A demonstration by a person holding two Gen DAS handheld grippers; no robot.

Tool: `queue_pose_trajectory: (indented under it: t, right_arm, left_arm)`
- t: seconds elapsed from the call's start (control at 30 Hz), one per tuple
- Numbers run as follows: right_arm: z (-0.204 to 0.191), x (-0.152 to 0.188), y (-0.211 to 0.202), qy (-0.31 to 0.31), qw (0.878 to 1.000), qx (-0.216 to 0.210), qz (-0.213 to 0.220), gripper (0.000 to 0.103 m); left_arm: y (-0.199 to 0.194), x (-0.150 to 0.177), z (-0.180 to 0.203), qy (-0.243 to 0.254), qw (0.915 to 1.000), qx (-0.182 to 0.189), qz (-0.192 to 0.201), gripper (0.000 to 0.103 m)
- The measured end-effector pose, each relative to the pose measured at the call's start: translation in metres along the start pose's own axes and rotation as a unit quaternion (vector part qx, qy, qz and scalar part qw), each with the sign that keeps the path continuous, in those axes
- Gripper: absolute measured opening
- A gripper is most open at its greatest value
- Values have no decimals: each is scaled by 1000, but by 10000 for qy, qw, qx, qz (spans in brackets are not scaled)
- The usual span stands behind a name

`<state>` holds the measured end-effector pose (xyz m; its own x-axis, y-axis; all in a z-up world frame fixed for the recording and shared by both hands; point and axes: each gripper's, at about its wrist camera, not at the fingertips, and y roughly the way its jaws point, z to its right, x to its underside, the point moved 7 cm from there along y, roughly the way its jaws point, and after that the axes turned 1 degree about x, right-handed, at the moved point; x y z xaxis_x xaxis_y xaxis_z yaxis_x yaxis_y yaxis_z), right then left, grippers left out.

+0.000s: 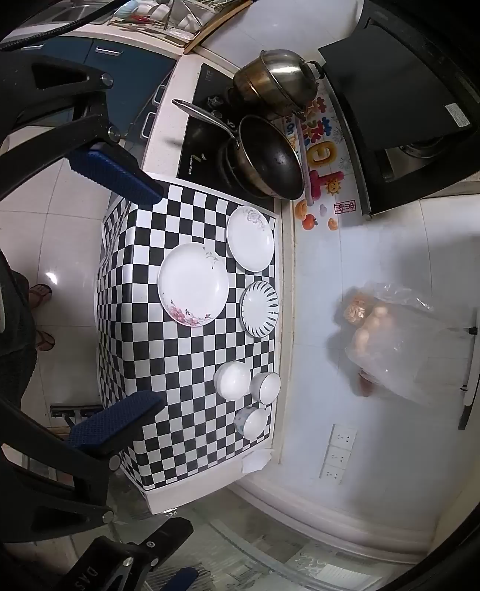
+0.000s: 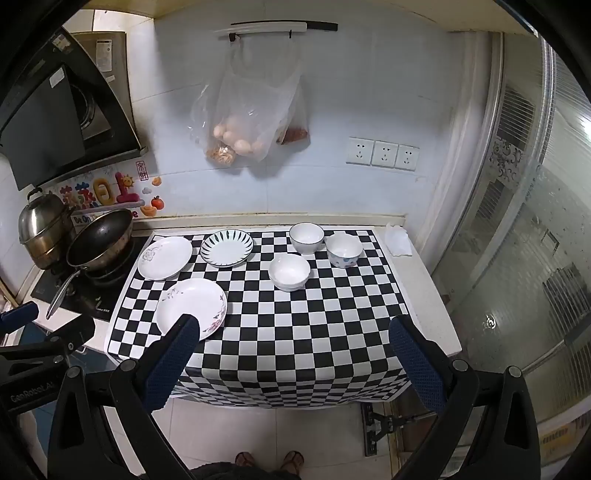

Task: Organize plates and bowls

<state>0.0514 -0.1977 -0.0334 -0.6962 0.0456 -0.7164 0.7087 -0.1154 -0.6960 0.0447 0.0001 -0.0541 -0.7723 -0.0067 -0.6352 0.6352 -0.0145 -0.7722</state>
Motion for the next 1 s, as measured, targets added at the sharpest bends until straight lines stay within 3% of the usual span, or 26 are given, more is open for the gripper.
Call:
queue_pose_trajectory:
  t: [1.0]
  right_arm:
    - [6, 7, -6, -12, 10000, 28, 13, 103]
  left_arm:
    - [0, -1, 0, 11, 10000, -8, 55, 103]
